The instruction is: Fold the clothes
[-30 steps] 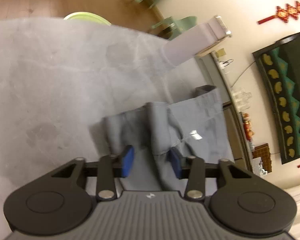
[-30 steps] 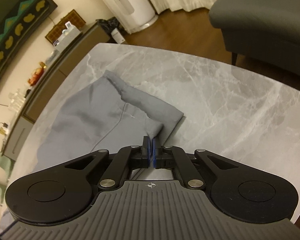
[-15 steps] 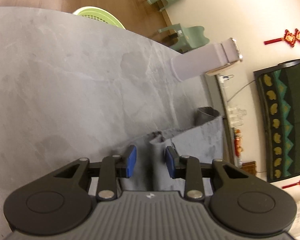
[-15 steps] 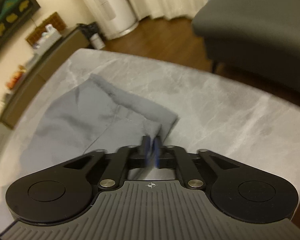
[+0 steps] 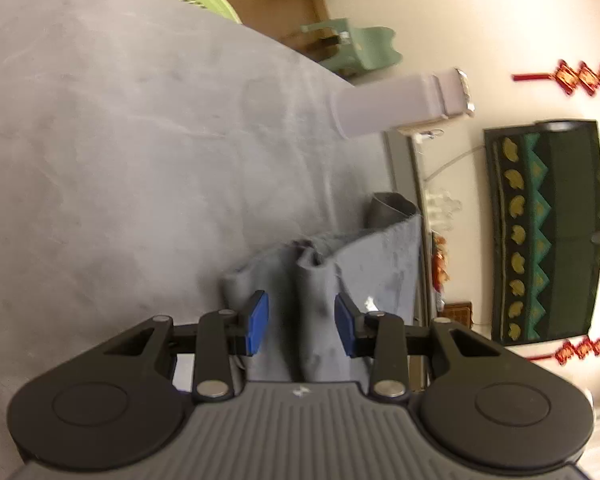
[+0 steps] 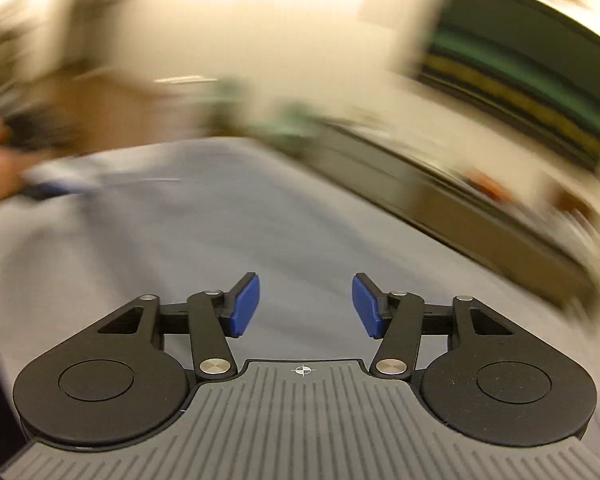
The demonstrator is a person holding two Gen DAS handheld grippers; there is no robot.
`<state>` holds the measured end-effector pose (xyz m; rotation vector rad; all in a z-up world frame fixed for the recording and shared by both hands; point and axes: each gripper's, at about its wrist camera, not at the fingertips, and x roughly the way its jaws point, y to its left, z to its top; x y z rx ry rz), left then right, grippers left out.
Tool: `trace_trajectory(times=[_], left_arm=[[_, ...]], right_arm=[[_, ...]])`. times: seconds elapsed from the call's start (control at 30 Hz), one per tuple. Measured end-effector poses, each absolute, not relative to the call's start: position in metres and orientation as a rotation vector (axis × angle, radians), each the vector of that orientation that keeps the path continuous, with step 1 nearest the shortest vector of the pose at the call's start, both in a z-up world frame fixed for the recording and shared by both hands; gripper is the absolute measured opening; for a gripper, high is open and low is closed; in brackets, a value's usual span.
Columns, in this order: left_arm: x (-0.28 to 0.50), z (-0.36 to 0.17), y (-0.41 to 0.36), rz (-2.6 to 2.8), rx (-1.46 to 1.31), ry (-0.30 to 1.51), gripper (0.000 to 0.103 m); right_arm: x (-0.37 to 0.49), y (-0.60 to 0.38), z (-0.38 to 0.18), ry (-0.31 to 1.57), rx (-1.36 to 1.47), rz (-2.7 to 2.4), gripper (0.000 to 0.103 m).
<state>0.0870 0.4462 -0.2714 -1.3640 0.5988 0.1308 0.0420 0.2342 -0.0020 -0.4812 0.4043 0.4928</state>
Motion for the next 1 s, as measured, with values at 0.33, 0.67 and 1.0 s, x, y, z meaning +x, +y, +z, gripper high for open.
trace_trajectory(times=[0.33,0.67,1.0], left_arm=[[0.102,-0.285,0.457,0.102,-1.396,0.632,0.031],[0.103,-0.282,0.462,0.169,-1.4,0.579,0.032],[0.074,-0.223,0.434,-0.012,-1.136,0.364,0.035]], right_arm=[[0.107,0.394,-0.066,0.493,-0.788,0.648,0.028],[0.081,0.366,-0.04,0.498,-0.634,0.707,0.001],[0.082,0.378,-0.079,0.553,-0.706,0.722,0.012]])
